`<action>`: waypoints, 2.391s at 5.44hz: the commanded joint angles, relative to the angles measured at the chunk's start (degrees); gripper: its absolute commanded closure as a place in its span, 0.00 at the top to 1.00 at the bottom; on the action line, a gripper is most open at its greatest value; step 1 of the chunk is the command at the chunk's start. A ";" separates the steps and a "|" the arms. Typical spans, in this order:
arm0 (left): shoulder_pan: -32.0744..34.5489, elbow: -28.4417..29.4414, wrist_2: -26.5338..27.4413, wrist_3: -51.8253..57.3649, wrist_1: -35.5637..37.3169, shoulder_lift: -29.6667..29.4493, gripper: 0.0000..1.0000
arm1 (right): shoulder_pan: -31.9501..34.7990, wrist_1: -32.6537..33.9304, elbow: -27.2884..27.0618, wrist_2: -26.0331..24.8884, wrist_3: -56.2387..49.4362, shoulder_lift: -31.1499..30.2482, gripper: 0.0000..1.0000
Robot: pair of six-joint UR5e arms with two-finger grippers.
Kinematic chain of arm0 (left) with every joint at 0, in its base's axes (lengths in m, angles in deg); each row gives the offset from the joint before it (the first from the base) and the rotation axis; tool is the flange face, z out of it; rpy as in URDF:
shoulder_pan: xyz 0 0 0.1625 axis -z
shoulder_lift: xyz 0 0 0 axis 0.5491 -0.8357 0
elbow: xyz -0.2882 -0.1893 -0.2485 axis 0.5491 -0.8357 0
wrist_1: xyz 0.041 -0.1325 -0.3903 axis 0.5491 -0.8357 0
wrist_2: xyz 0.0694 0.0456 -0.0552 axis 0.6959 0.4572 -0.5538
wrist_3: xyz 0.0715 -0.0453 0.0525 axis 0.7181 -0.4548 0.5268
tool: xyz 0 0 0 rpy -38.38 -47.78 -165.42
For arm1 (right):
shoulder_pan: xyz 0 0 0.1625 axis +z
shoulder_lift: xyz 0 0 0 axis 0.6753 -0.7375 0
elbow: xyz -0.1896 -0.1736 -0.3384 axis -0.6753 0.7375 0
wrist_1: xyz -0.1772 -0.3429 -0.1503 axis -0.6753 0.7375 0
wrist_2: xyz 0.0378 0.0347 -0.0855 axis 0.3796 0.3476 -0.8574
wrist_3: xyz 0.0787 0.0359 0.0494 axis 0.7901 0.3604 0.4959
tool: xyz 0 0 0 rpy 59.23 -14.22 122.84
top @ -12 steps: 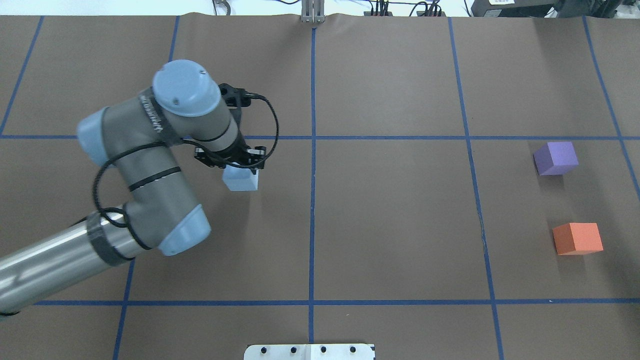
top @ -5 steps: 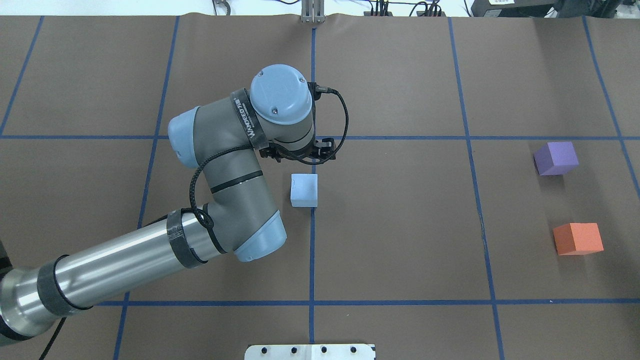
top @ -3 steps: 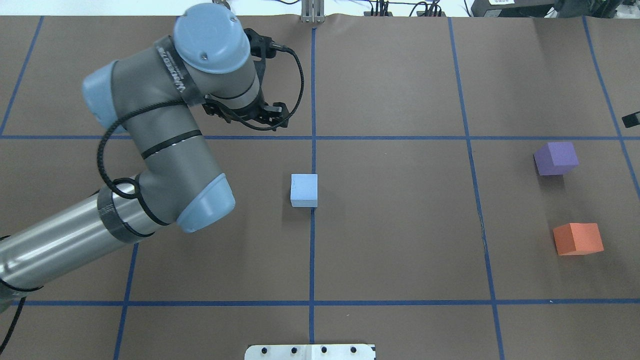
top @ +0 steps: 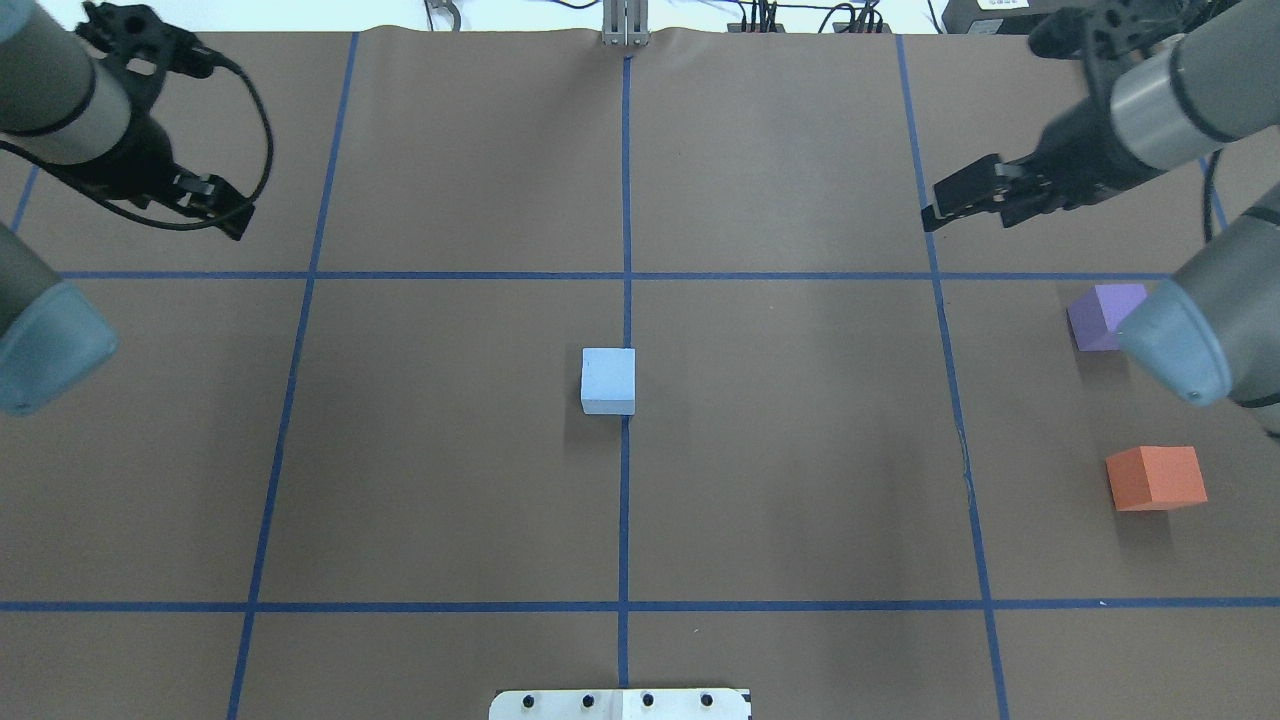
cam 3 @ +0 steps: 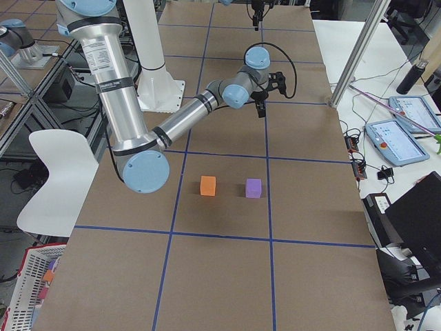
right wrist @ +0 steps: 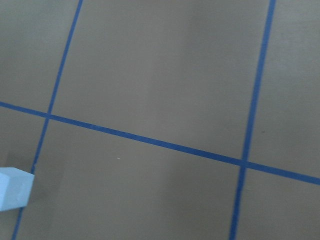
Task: Place blue block between orange and purple blocks
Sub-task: 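Move the right gripper to the light blue cube while the left arm withdraws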
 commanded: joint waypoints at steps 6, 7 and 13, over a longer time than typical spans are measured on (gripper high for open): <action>31.76 14.00 -15.41 47.15 -0.39 17.14 1.00 | -26.19 14.43 25.69 -26.41 18.05 30.40 1.00; 31.76 13.91 -15.41 47.15 -0.39 17.14 1.00 | -26.28 12.25 26.77 -26.85 17.69 29.19 1.00; 31.67 13.73 -15.41 47.15 -0.48 16.97 1.00 | -27.95 6.86 28.38 -28.09 18.31 27.69 0.05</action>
